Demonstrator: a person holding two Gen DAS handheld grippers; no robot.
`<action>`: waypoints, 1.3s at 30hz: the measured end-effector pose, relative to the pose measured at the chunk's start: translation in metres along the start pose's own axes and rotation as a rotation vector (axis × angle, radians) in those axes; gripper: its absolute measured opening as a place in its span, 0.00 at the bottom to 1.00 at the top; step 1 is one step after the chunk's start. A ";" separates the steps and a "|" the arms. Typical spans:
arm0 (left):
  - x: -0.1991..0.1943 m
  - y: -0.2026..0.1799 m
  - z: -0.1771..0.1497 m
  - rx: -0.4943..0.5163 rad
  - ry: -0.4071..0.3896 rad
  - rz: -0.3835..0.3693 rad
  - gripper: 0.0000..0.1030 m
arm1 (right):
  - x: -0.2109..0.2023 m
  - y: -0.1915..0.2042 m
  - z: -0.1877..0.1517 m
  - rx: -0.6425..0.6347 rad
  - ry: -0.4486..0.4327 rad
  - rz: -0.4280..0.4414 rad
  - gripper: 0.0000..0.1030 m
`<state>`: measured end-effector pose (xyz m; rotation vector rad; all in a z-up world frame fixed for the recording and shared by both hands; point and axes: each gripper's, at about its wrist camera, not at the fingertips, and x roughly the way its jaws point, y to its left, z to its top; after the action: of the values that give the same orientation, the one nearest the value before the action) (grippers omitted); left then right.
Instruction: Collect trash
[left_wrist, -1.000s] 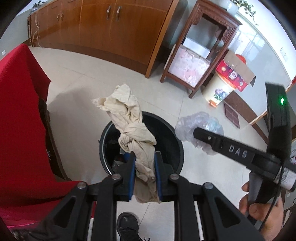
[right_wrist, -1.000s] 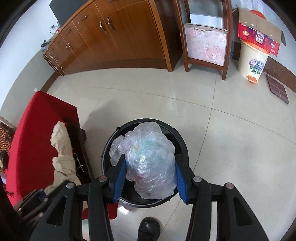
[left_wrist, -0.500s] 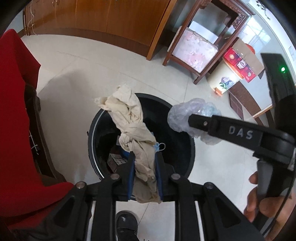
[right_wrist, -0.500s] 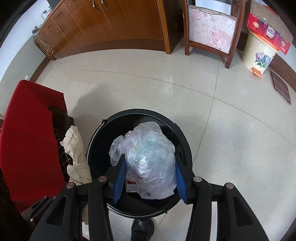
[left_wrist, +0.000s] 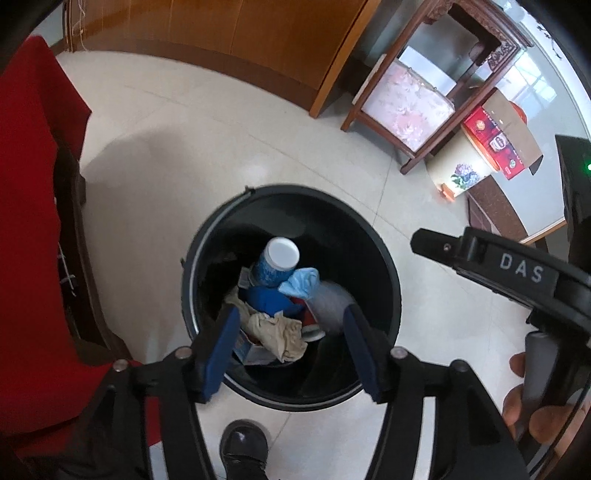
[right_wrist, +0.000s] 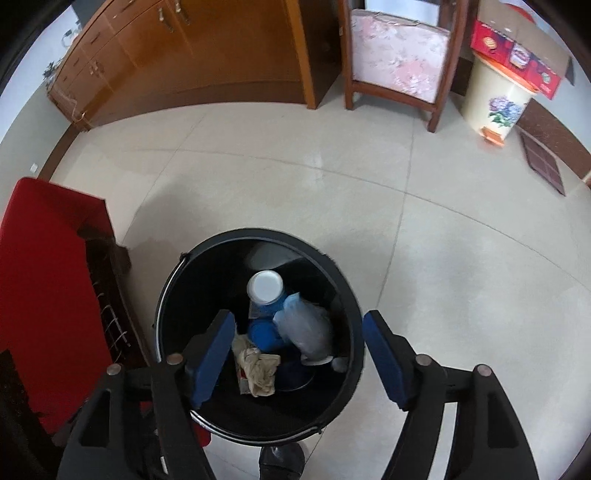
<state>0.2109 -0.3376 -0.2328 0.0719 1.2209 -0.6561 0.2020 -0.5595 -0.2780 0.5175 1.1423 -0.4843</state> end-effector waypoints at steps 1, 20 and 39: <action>-0.005 0.000 0.000 0.005 -0.015 0.008 0.58 | -0.005 -0.002 0.000 0.006 -0.016 -0.001 0.71; -0.205 0.037 -0.058 -0.048 -0.354 0.227 0.72 | -0.091 0.077 -0.102 -0.174 -0.041 0.258 0.71; -0.372 0.091 -0.196 -0.256 -0.602 0.471 0.94 | -0.337 0.198 -0.259 -0.492 -0.401 0.409 0.91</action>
<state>0.0224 -0.0271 -0.0016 -0.0504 0.6568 -0.0850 0.0205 -0.2123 -0.0198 0.1971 0.7054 0.0569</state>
